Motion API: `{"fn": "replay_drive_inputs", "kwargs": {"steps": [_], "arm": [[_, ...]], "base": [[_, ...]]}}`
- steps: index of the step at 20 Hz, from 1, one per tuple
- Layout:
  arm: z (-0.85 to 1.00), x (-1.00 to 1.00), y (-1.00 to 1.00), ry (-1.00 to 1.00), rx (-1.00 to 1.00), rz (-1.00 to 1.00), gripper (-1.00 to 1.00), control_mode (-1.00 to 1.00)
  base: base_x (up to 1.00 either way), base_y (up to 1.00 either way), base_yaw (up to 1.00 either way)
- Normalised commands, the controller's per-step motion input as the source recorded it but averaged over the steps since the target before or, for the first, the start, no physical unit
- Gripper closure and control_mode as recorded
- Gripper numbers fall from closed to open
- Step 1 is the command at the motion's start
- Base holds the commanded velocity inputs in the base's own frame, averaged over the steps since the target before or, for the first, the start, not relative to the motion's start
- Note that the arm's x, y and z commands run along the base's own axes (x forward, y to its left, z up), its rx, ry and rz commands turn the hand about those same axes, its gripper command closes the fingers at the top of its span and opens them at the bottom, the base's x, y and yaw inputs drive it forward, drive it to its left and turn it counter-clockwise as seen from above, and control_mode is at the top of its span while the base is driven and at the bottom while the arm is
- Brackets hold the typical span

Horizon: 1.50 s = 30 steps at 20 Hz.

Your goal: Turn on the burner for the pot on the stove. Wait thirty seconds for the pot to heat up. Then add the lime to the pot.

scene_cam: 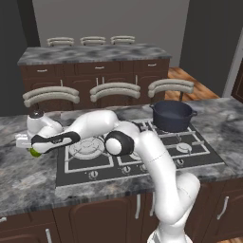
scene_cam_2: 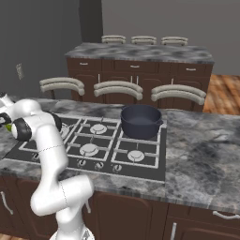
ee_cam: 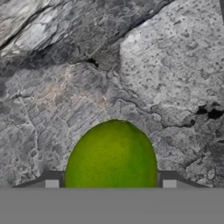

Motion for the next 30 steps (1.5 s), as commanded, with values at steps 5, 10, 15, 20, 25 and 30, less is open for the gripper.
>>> {"fn": "replay_drive_inputs", "kwargs": {"steps": [5, 10, 15, 20, 25, 30], "arm": [[0.62, -0.06, -0.17, -0.03, 0.00, 0.05, 1.00, -1.00], [0.85, -0.40, -0.60, -0.16, 0.07, 0.10, 1.00, -1.00], [0.42, -0.18, -0.94, -0.16, 0.11, 0.11, 1.00, -1.00], [0.52, -0.16, -1.00, -0.16, 0.10, 0.12, 1.00, -1.00], [0.64, -0.15, -0.92, -0.03, 0.04, 0.11, 1.00, -1.00], [0.69, -0.05, -0.76, 0.08, 0.00, 0.07, 1.00, -1.00]], "base": [[0.00, 0.00, 0.00], [0.00, 0.00, 0.00], [0.00, 0.00, 0.00], [0.00, 0.00, 0.00], [0.00, 0.00, 0.00], [0.00, 0.00, 0.00]]}}
